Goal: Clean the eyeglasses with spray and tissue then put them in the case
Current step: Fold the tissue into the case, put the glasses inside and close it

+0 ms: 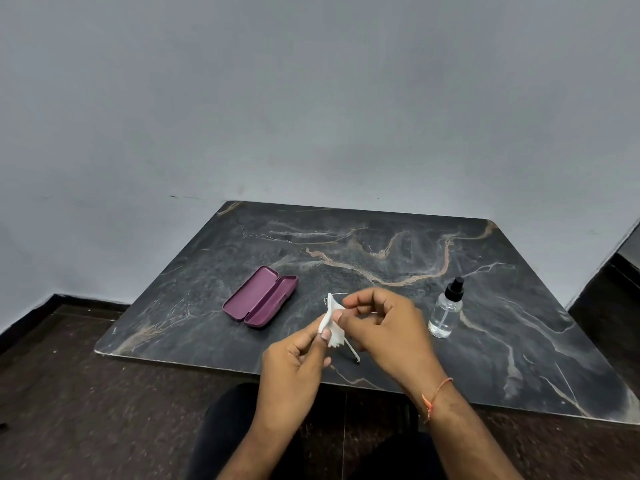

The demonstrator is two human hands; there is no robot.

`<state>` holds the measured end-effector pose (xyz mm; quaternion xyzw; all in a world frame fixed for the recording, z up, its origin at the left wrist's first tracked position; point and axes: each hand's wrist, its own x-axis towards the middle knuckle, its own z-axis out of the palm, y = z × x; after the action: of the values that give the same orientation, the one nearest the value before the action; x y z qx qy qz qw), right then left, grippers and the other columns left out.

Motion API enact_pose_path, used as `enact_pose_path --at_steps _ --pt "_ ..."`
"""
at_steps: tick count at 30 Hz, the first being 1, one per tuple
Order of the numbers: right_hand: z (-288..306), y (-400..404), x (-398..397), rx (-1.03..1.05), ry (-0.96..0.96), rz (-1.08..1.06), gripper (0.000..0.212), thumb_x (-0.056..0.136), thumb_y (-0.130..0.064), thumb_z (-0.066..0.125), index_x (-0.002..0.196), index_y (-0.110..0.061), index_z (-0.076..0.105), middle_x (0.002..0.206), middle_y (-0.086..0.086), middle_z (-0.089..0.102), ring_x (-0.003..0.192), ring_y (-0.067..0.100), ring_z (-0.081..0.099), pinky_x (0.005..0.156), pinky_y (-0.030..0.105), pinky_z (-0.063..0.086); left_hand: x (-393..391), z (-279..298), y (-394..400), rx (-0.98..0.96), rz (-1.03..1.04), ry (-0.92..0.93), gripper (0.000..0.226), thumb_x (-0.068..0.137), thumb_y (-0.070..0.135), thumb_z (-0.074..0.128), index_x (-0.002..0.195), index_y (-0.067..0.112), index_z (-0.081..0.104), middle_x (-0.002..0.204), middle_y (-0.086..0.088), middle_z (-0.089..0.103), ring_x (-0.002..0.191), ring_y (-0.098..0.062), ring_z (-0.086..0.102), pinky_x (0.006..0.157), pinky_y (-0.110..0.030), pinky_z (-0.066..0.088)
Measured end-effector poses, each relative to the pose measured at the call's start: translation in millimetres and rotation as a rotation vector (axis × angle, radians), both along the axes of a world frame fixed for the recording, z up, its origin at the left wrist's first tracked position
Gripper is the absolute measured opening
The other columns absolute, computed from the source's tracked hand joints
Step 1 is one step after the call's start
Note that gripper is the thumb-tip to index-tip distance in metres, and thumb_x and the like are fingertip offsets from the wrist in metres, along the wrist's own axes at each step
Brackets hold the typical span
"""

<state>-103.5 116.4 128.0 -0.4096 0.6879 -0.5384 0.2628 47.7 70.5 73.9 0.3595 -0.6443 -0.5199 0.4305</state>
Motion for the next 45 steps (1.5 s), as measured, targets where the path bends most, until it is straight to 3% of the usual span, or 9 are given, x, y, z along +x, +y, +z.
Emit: enact_pose_path --at_steps 3,8,12,16,21,26,33,38,45 --pt "0.4 2.2 2.6 0.059 0.116 0.026 0.019 0.081 -0.048 0.085 0.078 -0.030 0.081 0.061 -0.010 0.072 0.056 0.005 0.062 0.064 0.031 0.057 2.3 -2.5 -0.9 -0.084 0.067 -0.074 0.036 0.107 0.023 0.065 0.129 0.051 0.074 0.114 0.033 0.078 0.103 0.004 0.076 0.086 -0.043 0.068" --pt "-7.8 -0.9 7.4 0.105 0.067 0.112 0.012 0.080 -0.043 0.084 0.078 -0.032 0.084 0.064 -0.010 0.075 0.059 0.003 0.062 0.067 0.034 0.056 3.8 -6.6 0.8 -0.233 0.103 -0.166 0.056 0.106 0.017 0.068 0.131 0.067 0.065 0.092 0.025 0.075 0.084 0.001 0.067 0.081 -0.046 0.063" --pt "-11.5 -5.1 8.3 0.097 -0.026 0.112 0.006 0.080 -0.034 0.085 0.079 -0.028 0.084 0.068 -0.006 0.077 0.057 0.003 0.061 0.066 0.030 0.050 4.9 -7.1 -1.8 -0.250 0.087 -0.181 0.053 0.106 0.016 0.067 0.139 0.057 0.065 0.093 0.016 0.078 0.084 -0.006 0.073 0.081 -0.042 0.064" --pt "-10.0 -5.5 10.7 0.069 -0.190 0.149 0.006 0.084 -0.022 0.083 0.081 -0.017 0.085 0.076 0.018 0.077 0.062 0.015 0.059 0.062 0.035 0.046 7.4 6.5 4.2 -0.073 0.031 -0.035 0.046 0.103 0.001 0.068 0.135 0.035 0.074 0.115 0.017 0.083 0.102 0.002 0.078 0.088 -0.010 0.056" --pt "-9.8 -3.5 8.4 0.035 -0.350 0.254 0.008 0.091 -0.015 0.081 0.091 -0.009 0.085 0.084 0.019 0.079 0.071 0.018 0.064 0.061 0.027 0.047 8.0 11.1 0.9 0.098 -0.011 0.068 0.036 0.106 0.005 0.064 0.118 0.032 0.084 0.104 0.001 0.086 0.095 -0.013 0.080 0.089 -0.029 0.063" --pt "-10.8 -2.2 5.6 0.029 -0.364 0.262 0.009 0.090 -0.017 0.082 0.091 -0.009 0.085 0.081 0.015 0.076 0.072 0.023 0.059 0.060 0.025 0.046 10.2 15.6 -0.2 0.279 -0.087 0.154 0.032 0.110 0.008 0.058 0.117 0.022 0.085 0.111 -0.002 0.085 0.107 -0.016 0.080 0.089 -0.026 0.066" --pt "-8.3 1.4 3.8 0.033 -0.332 0.287 0.008 0.090 -0.015 0.082 0.090 -0.008 0.085 0.083 0.014 0.080 0.069 0.012 0.065 0.063 0.025 0.047 13.3 15.1 -0.1 0.381 -0.147 0.180 0.032 0.110 0.013 0.058 0.109 0.025 0.088 0.107 -0.008 0.085 0.097 -0.012 0.079 0.087 -0.026 0.065" --pt "-8.0 1.2 0.7 0.031 -0.359 0.298 0.008 0.091 -0.008 0.079 0.086 -0.004 0.082 0.074 0.013 0.073 0.064 0.014 0.062 0.056 0.024 0.045 13.3 13.2 -2.4 0.497 -0.120 0.255 0.030 0.111 0.016 0.056 0.115 0.009 0.085 0.096 -0.011 0.083 0.082 -0.009 0.076 0.086 -0.030 0.067" --pt "-5.5 1.9 -12.6 0.061 -0.521 0.280 0.006 0.077 -0.015 0.073 0.078 -0.009 0.071 0.068 0.008 0.063 0.058 0.017 0.059 0.044 0.025 0.043 29.3 27.2 -23.4 0.448 0.032 0.262 0.028 0.112 0.016 0.054 0.113 0.007 0.080 0.110 -0.015 0.084 0.096 -0.019 0.081 0.083 -0.031 0.069"
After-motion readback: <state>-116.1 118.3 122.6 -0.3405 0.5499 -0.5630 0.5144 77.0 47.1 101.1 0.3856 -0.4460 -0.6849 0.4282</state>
